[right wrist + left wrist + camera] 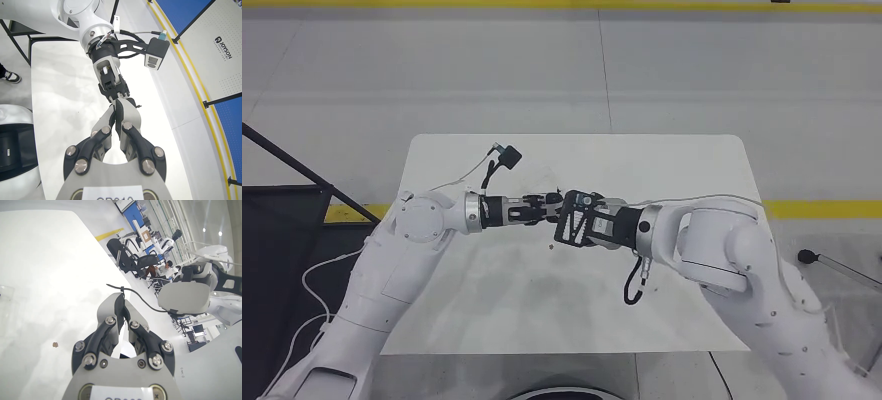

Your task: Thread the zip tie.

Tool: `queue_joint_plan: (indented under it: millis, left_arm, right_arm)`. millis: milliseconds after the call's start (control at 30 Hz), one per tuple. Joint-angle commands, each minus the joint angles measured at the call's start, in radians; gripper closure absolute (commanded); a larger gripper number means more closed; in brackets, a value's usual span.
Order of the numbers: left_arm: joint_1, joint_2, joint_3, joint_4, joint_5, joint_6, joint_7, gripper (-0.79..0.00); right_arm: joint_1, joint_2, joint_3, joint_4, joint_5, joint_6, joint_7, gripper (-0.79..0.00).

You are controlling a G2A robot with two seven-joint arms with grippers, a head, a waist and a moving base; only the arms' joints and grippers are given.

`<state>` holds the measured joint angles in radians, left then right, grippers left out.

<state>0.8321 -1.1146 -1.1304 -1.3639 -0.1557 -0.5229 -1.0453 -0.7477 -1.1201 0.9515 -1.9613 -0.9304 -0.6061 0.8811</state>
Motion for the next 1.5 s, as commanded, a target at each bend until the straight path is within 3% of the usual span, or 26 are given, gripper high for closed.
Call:
queue_joint_plan:
  millis: [0,567,600,633,667,900,1167,1467]
  left_arm:
    - [0.0,0.001,0.0,-0.001,0.002,-0.001,0.002,0.0]
    - [0.002,0.008,0.006,-0.012,0.019,-0.031,0.007,0.0]
    - [0.002,0.009,0.005,-0.011,0.02,-0.029,0.013,0.0]
    - [0.003,0.009,0.004,-0.01,0.02,-0.028,0.018,0.0]
    - [0.003,0.009,0.003,-0.011,0.021,-0.027,0.023,0.0]
    - [0.011,0.01,-0.015,-0.009,0.024,-0.035,0.104,0.0]
    - [0.022,0.009,-0.021,-0.024,0.112,-0.017,0.231,0.0]
    - [0.023,0.008,-0.019,-0.025,0.114,-0.02,0.244,0.0]
  right_arm:
    - [0.001,0.0,0.0,0.001,0.002,0.002,0.001,0.0]
    - [0.004,-0.007,0.001,0.017,-0.063,0.126,-0.013,0.0]
    - [0.003,-0.007,0.002,0.018,-0.058,0.131,-0.014,-0.194]
    - [0.003,-0.008,0.002,0.019,-0.052,0.134,-0.016,-0.646]
    - [0.004,-0.008,0.004,0.019,-0.047,0.135,-0.016,-0.782]
    - [-0.038,-0.003,0.07,0.024,0.051,0.179,-0.059,-0.785]
    - [-0.166,0.011,0.191,0.062,0.308,0.273,-0.08,-0.785]
    - [-0.171,0.012,0.196,0.066,0.307,0.286,-0.065,-0.785]
